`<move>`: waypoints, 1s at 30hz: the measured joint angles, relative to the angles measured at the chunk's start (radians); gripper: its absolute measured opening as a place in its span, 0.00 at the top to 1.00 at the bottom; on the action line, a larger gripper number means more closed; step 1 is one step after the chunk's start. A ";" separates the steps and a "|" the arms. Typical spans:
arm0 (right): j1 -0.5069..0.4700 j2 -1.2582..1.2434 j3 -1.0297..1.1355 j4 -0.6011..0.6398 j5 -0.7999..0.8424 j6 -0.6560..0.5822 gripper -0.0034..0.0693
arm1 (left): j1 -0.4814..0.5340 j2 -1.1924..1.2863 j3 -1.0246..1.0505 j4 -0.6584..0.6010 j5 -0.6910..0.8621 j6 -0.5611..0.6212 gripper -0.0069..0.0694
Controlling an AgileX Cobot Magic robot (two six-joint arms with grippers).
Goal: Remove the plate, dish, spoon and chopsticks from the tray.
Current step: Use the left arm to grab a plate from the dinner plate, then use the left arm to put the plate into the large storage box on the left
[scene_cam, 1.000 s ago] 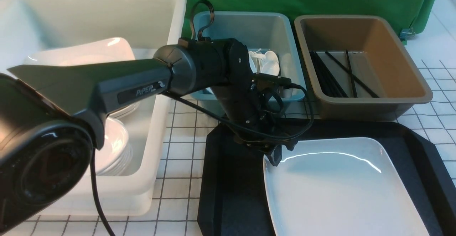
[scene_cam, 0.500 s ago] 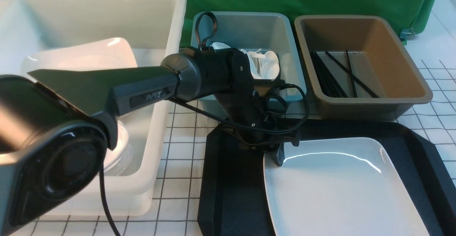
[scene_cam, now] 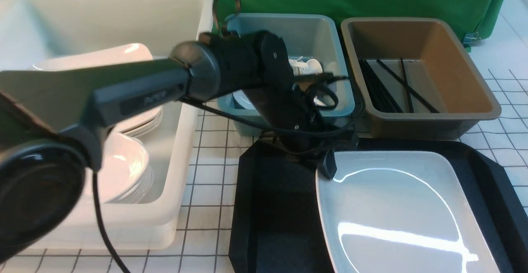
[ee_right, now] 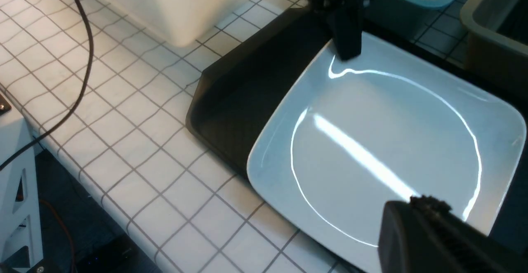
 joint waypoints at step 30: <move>0.000 0.001 0.000 0.000 -0.010 -0.001 0.87 | 0.274 -0.392 0.007 -0.109 0.010 -0.023 0.89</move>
